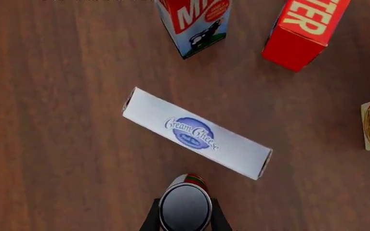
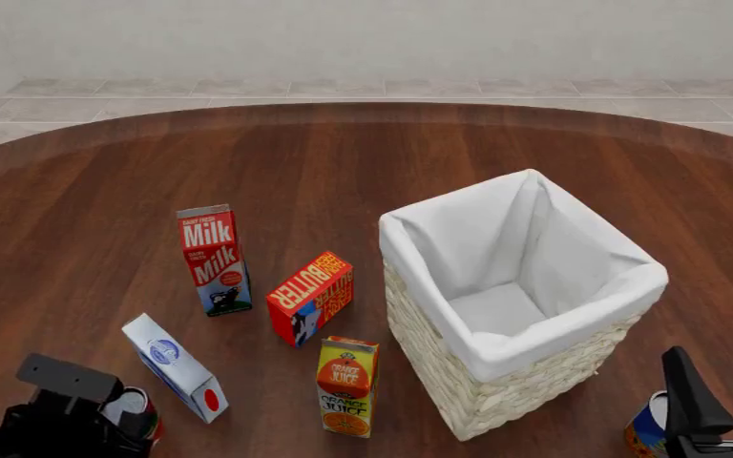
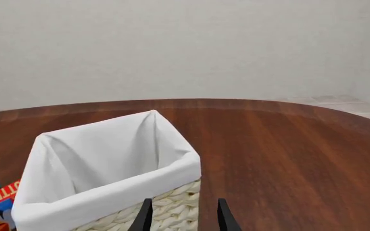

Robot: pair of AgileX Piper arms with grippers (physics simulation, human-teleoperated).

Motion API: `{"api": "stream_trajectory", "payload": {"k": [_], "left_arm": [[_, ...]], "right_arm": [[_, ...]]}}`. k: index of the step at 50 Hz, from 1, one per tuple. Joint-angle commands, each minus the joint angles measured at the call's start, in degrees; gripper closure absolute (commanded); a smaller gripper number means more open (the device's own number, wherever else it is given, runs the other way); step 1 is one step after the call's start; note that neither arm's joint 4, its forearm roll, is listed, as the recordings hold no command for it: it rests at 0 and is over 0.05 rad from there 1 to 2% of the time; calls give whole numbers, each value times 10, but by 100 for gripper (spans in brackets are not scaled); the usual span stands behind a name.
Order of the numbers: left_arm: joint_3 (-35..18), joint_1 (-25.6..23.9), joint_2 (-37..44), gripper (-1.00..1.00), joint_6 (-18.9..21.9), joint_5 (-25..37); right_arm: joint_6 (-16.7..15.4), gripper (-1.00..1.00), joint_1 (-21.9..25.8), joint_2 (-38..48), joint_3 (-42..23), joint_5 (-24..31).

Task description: Pick up the alphabet soup and the tomato sauce, and put them in the basket.

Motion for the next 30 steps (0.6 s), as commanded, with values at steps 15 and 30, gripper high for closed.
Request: {"api": "stream_trajectory", "payload": {"k": [15,30], "left_arm": [[-32,20,-71,100,35,86],[-53,25,-105,100,48,132]], "right_arm": [[-3,-100,3,0,-3,3],[-8,-100,5,1,-6,2]]}}
